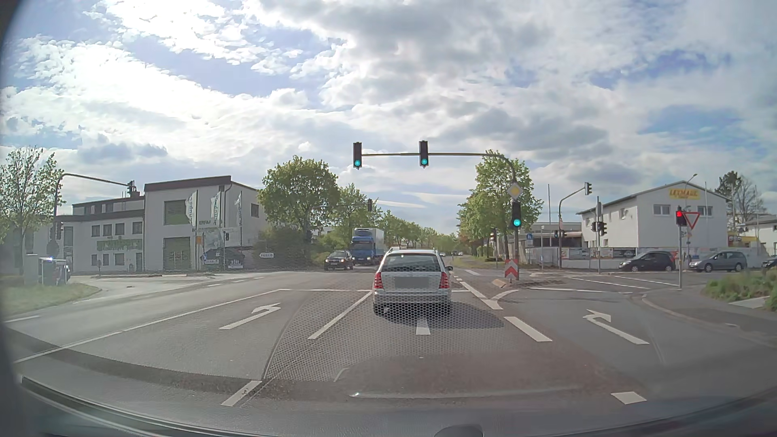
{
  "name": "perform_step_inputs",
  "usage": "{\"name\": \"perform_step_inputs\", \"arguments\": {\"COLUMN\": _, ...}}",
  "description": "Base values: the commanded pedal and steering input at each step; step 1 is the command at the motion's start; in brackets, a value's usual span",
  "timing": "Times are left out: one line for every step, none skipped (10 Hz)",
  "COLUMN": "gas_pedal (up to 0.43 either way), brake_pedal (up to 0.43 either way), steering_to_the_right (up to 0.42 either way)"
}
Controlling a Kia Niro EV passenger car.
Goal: Follow the waypoints while adhering to traffic rules and regulations
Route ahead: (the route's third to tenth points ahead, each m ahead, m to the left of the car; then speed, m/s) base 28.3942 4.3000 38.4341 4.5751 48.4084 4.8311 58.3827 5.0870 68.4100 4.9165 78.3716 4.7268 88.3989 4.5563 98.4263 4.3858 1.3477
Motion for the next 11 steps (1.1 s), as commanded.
{"name": "perform_step_inputs", "arguments": {"gas_pedal": 0.228, "brake_pedal": 0.000, "steering_to_the_right": -0.003}}
{"name": "perform_step_inputs", "arguments": {"gas_pedal": 0.228, "brake_pedal": 0.000, "steering_to_the_right": -0.003}}
{"name": "perform_step_inputs", "arguments": {"gas_pedal": 0.228, "brake_pedal": 0.000, "steering_to_the_right": -0.003}}
{"name": "perform_step_inputs", "arguments": {"gas_pedal": 0.228, "brake_pedal": 0.000, "steering_to_the_right": -0.001}}
{"name": "perform_step_inputs", "arguments": {"gas_pedal": 0.228, "brake_pedal": 0.000, "steering_to_the_right": 0.000}}
{"name": "perform_step_inputs", "arguments": {"gas_pedal": 0.228, "brake_pedal": 0.000, "steering_to_the_right": 0.000}}
{"name": "perform_step_inputs", "arguments": {"gas_pedal": 0.240, "brake_pedal": 0.000, "steering_to_the_right": 0.000}}
{"name": "perform_step_inputs", "arguments": {"gas_pedal": 0.240, "brake_pedal": 0.000, "steering_to_the_right": 0.000}}
{"name": "perform_step_inputs", "arguments": {"gas_pedal": 0.248, "brake_pedal": 0.000, "steering_to_the_right": 0.001}}
{"name": "perform_step_inputs", "arguments": {"gas_pedal": 0.248, "brake_pedal": 0.000, "steering_to_the_right": 0.002}}
{"name": "perform_step_inputs", "arguments": {"gas_pedal": 0.248, "brake_pedal": 0.000, "steering_to_the_right": 0.004}}
